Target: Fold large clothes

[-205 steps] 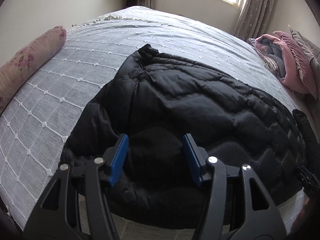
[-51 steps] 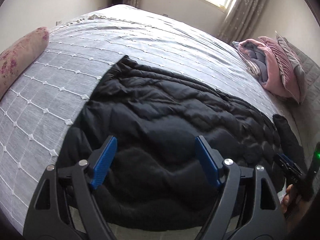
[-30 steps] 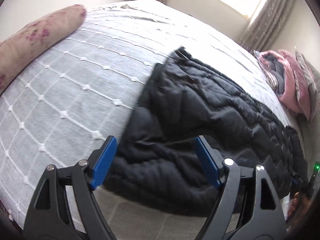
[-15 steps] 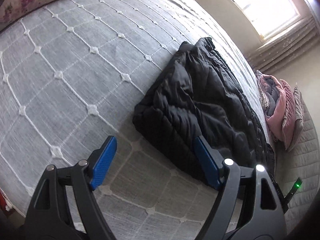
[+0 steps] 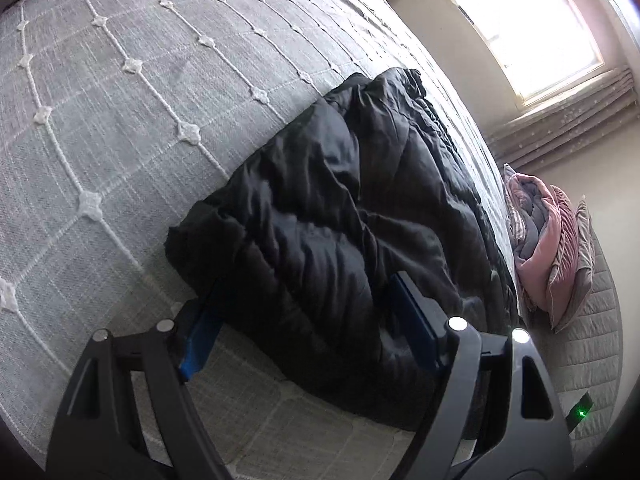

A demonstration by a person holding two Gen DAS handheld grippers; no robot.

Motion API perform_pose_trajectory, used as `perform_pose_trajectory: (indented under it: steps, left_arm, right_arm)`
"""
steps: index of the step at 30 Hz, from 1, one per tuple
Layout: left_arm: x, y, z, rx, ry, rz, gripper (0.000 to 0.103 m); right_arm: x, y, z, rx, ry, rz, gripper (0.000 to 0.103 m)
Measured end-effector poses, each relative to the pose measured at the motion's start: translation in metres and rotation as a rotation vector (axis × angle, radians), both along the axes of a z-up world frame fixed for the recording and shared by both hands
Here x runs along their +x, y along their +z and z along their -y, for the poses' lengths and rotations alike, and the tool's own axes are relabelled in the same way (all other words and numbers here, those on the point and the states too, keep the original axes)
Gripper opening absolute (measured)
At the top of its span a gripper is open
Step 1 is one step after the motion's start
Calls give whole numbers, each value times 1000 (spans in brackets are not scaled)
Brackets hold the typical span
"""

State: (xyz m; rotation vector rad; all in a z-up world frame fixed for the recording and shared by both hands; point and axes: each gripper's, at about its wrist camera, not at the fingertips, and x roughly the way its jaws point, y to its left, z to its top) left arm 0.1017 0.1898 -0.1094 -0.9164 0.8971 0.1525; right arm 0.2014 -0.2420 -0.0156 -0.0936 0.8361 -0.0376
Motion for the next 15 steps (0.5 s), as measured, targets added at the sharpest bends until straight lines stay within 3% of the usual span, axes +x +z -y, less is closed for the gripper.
perform_pose_trajectory:
  steps: [15]
  left_arm:
    - [15, -12, -13, -117, 31, 73, 79]
  right_arm:
    - [10, -22, -8, -30, 6, -41, 75]
